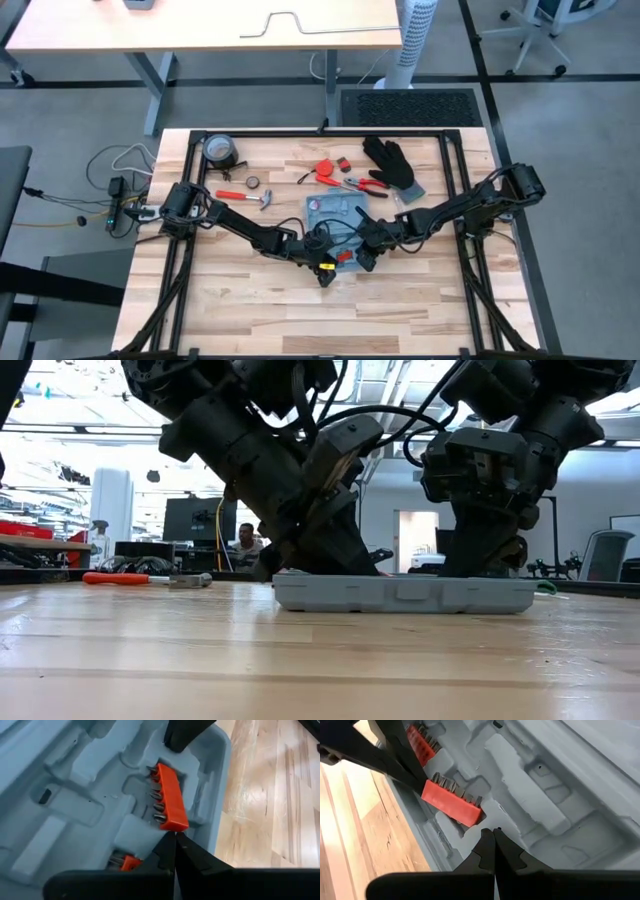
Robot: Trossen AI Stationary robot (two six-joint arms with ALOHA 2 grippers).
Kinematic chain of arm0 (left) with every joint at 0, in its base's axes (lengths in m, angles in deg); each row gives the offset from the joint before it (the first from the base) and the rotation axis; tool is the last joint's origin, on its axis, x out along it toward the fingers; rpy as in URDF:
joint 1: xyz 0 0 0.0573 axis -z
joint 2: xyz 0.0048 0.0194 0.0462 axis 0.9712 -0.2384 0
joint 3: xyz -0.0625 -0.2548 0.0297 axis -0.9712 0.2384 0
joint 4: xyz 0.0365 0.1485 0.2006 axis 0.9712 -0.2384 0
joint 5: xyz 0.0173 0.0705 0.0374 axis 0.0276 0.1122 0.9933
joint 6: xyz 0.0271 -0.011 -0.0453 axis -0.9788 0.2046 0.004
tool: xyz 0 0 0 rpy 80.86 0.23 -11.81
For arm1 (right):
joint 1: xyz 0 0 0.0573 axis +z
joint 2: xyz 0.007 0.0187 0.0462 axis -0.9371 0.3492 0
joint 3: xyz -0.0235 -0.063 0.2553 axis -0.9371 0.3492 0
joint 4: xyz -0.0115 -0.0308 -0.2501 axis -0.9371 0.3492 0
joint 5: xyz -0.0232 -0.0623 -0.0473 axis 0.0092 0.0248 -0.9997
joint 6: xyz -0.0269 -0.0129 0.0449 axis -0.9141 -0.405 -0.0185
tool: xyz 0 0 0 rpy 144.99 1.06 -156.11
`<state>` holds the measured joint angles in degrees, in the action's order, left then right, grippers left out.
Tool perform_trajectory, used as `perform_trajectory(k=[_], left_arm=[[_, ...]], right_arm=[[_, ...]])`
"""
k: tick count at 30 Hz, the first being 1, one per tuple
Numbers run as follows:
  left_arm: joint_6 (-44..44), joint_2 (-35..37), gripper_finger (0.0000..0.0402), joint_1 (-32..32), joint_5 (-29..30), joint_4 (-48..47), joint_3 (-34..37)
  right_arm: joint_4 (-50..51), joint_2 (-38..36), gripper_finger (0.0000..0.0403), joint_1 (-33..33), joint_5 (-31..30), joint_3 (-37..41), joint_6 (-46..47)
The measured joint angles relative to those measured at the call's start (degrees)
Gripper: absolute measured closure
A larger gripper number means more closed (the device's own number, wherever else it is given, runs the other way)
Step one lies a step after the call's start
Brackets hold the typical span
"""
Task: Prefit tool cases
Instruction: Put the orange terminal block into the gray toolbox
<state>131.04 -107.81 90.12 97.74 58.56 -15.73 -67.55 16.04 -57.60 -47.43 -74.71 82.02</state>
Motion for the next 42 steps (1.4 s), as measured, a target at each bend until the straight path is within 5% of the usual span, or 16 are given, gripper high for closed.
perform_trajectory(k=[35,42], left_arm=[[-0.9,2.5,0.0401,-0.9,1.0,-5.0,0.0],[-1.4,2.9,0.0401,-0.7,1.0,-7.1,-0.1]], right_arm=[[-5.5,3.4,0.0403,1.8,1.0,-0.1,2.2],[0.4,-2.7,0.0403,1.8,-1.6,0.2,2.9]])
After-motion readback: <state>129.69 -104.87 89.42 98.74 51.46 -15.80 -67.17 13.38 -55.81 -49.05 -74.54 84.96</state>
